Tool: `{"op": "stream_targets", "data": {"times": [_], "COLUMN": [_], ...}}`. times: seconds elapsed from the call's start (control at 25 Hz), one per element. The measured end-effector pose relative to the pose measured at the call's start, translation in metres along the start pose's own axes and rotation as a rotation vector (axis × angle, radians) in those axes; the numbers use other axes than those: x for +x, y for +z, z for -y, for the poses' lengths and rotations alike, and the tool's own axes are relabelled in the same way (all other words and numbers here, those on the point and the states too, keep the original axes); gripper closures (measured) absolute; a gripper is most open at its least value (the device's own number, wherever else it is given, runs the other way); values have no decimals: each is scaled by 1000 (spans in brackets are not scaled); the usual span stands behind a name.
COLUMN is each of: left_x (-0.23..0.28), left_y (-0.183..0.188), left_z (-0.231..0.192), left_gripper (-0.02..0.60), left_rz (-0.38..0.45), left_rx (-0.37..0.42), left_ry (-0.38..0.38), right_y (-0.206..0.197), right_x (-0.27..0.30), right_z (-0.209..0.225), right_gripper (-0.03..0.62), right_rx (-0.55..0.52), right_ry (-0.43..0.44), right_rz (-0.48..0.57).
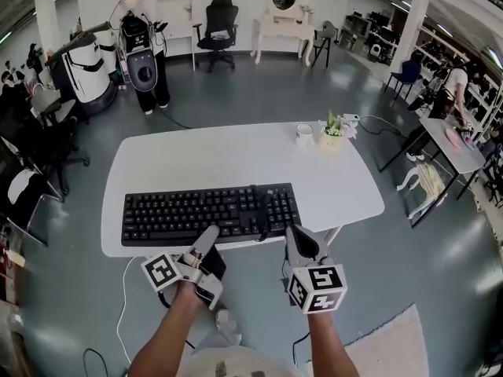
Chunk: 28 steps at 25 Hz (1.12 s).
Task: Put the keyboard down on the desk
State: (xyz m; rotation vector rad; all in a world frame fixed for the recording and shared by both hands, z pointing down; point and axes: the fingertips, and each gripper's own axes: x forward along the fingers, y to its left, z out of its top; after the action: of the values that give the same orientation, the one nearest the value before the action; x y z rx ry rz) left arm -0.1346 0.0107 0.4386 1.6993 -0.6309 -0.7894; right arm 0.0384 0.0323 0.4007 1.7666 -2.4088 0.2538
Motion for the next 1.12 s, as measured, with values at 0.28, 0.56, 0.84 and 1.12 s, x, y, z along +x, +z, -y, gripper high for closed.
{"op": "stream_targets", "data": {"times": [0.28, 0.56, 0.84, 1.12], "left_x": [9, 13, 42, 67], "left_y": [15, 24, 89, 87], "left_z": [-27, -31, -54, -62], "left_gripper": [491, 491, 491, 491], "left_rz": [-14, -19, -29, -37], "left_rx": [-20, -37, -44, -51], "left_ry": [5, 5, 11, 15], "right_y": [-10, -8, 2, 5], "right_x": [26, 38, 110, 126], "right_z": [-2, -6, -17, 6], "right_gripper": [594, 594, 594, 594], "right_rx": [-14, -21, -20, -11], "right_ry": [-12, -13, -19, -19], "right_rz": [-17, -33, -47, -36]}}
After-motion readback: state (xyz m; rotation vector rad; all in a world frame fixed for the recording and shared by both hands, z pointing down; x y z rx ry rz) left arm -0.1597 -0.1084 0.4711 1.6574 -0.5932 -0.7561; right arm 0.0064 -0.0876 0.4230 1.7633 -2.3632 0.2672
